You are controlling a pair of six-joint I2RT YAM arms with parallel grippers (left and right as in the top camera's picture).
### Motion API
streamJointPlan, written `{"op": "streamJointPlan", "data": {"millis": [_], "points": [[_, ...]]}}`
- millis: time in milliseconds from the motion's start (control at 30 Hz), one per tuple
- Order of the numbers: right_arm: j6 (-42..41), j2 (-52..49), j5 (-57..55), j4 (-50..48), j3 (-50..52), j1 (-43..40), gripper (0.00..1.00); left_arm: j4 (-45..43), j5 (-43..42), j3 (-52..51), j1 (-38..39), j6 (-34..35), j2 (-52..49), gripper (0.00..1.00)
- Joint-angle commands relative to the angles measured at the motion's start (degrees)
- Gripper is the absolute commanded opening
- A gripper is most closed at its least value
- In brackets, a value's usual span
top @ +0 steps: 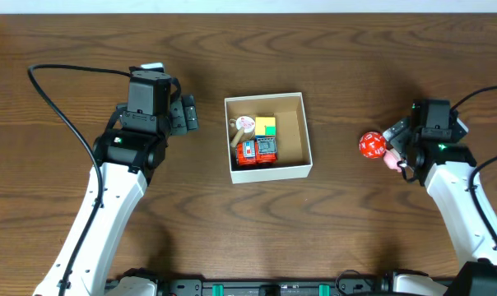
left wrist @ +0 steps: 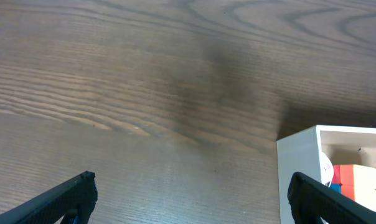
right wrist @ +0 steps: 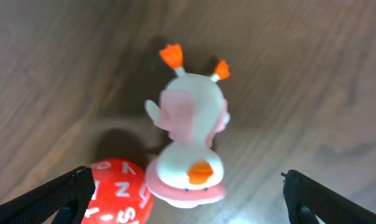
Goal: Pack container
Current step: 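Lower the right gripper onto the bird plush and grasp it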
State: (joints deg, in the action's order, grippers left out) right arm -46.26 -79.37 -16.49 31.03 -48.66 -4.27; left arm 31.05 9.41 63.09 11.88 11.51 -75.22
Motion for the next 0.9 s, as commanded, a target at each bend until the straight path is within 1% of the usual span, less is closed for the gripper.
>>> {"op": "streamJointPlan", "data": {"millis": [0, 133, 267, 467, 533, 600, 667, 767, 867], "points": [[1.11, -0.15, 0.92, -2.05, 1.97, -0.44, 0.99, -0.02, 0.72, 0.13, -0.24, -1.20, 0.37, 0.98], [1.11, -2.27, 0.92, -3.78, 2.34, -0.44, 0.98, -0.02, 0.70, 0.15, -0.24, -1.20, 0.37, 0.98], [1.11, -5.57, 0.94, -5.11, 2.34, -0.44, 0.95, -0.02, 0.70, 0.15, -0.24, -1.20, 0.37, 0.98], [1.09, -11.30, 0.92, -7.13, 2.34, -0.44, 0.95, -0.02, 0.70, 0.15, -0.24, -1.20, 0.37, 0.98], [1.09, -12.72, 0.92, -7.61, 2.34, -0.44, 0.94, -0.02, 0.72, 0.15, -0.24, -1.20, 0.37, 0.98], [1.11, -13.62, 0.92, -7.93, 2.34, -0.44, 0.83, -0.02, 0.70, 0.15, -0.24, -1.20, 0.37, 0.98], [1.53, -13.55, 0.90, -7.93, 2.25, -0.44, 0.55, -0.02, 0.70, 0.15, -0.24, -1.20, 0.37, 0.98], [4.87, -12.28, 0.90, -7.87, 1.66, -0.37, 0.19, -0.02, 0.70, 0.15, -0.24, -1.20, 0.37, 0.98], [6.10, -10.03, 0.66, -7.39, 1.64, -0.39, 0.03, -0.02, 0.72, 0.15, -0.24, -1.20, 0.37, 0.98]]}}
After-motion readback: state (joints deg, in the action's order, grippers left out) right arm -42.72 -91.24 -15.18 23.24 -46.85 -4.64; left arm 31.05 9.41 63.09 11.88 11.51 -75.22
